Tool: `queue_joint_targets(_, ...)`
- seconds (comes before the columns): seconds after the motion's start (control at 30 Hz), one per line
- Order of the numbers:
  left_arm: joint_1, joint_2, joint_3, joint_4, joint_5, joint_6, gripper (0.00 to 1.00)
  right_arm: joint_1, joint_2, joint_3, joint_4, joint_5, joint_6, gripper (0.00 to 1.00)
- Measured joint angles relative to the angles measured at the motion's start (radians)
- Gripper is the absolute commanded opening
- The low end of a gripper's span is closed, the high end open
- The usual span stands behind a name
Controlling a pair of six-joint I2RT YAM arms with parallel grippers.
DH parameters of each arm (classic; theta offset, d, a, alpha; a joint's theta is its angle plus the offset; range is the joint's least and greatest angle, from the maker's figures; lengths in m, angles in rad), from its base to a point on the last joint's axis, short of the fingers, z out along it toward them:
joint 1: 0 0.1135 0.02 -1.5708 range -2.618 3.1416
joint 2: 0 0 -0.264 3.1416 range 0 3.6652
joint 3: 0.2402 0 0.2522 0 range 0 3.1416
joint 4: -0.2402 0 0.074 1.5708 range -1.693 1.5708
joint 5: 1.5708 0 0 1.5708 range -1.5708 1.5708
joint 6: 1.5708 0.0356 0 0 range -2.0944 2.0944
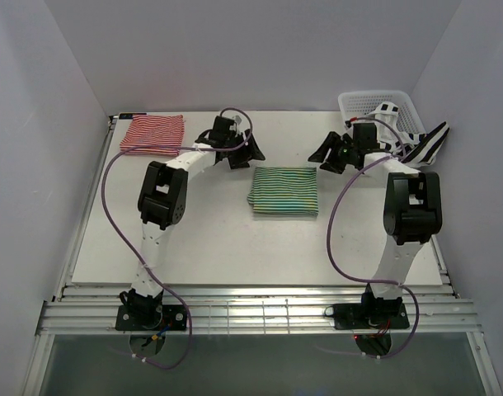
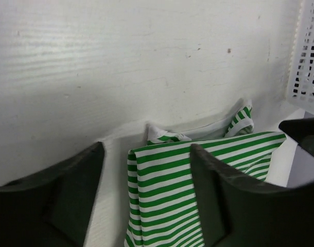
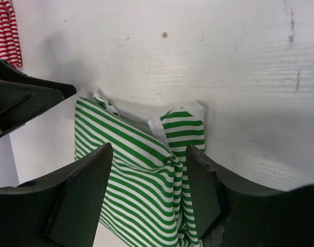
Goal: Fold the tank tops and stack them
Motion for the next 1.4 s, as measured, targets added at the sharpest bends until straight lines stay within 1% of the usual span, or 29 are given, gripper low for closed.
queue_joint_targets(0.03, 0.000, -0.001, 0.010, 0.007, -0.001, 0.002, 0.92, -0.002, 0.004, 0.022, -0.010, -0.004, -0.012, 0.67)
queue_joint_targets(0.1, 0.000, -0.012, 0.014, 0.019, -0.003, 0.000, 0.97, -0.002, -0.005, 0.044, -0.022, -0.016, -0.027, 0.75)
queue_joint_targets(0.13, 0.000, -0.020, 0.011, 0.021, -0.004, -0.003, 0.98, -0.001, -0.020, 0.044, -0.024, -0.019, -0.036, 0.78)
queue_joint_targets(0.17, -0.001, -0.034, 0.003, 0.025, -0.008, -0.004, 0.98, 0.001, -0.042, 0.036, -0.031, -0.019, -0.041, 0.91)
queue_joint_targets(0.2, -0.003, -0.047, -0.006, 0.024, -0.010, -0.005, 0.98, 0.005, -0.073, 0.021, -0.035, -0.021, -0.042, 0.97)
queue_joint_targets(0.23, -0.006, -0.068, -0.020, 0.025, -0.016, -0.005, 0.98, 0.009, -0.108, 0.000, -0.036, -0.023, -0.047, 0.90)
queue_joint_targets(0.37, -0.048, -0.185, -0.122, 0.031, -0.057, -0.005, 0.98, 0.037, -0.250, -0.099, -0.011, -0.066, -0.041, 0.90)
queue_joint_targets(0.47, -0.103, -0.274, -0.211, 0.060, -0.069, -0.011, 0.98, 0.062, -0.268, -0.127, 0.025, -0.098, -0.020, 0.90)
queue_joint_targets(0.53, -0.138, -0.300, -0.246, 0.081, -0.070, -0.023, 0.98, 0.075, -0.247, -0.133, 0.045, -0.097, 0.005, 0.90)
queue_joint_targets(0.67, -0.190, -0.287, -0.278, 0.099, -0.068, -0.041, 0.98, 0.076, -0.159, -0.130, 0.089, -0.081, 0.059, 0.90)
queue_joint_targets(0.9, -0.176, -0.200, -0.279, 0.101, -0.095, -0.038, 0.98, 0.072, 0.082, -0.027, 0.090, -0.055, 0.097, 0.90)
queue_joint_targets(0.97, -0.171, -0.184, -0.278, 0.101, -0.108, -0.037, 0.98, 0.068, 0.116, 0.006, 0.090, -0.073, 0.114, 0.90)
queue_joint_targets(1.23, -0.171, -0.175, -0.255, 0.081, -0.156, -0.013, 0.98, 0.067, 0.126, 0.024, 0.093, -0.056, 0.105, 0.90)
queue_joint_targets(1.4, -0.171, -0.185, -0.254, 0.067, -0.167, 0.006, 0.98, 0.064, 0.091, 0.036, 0.028, -0.062, 0.040, 0.90)
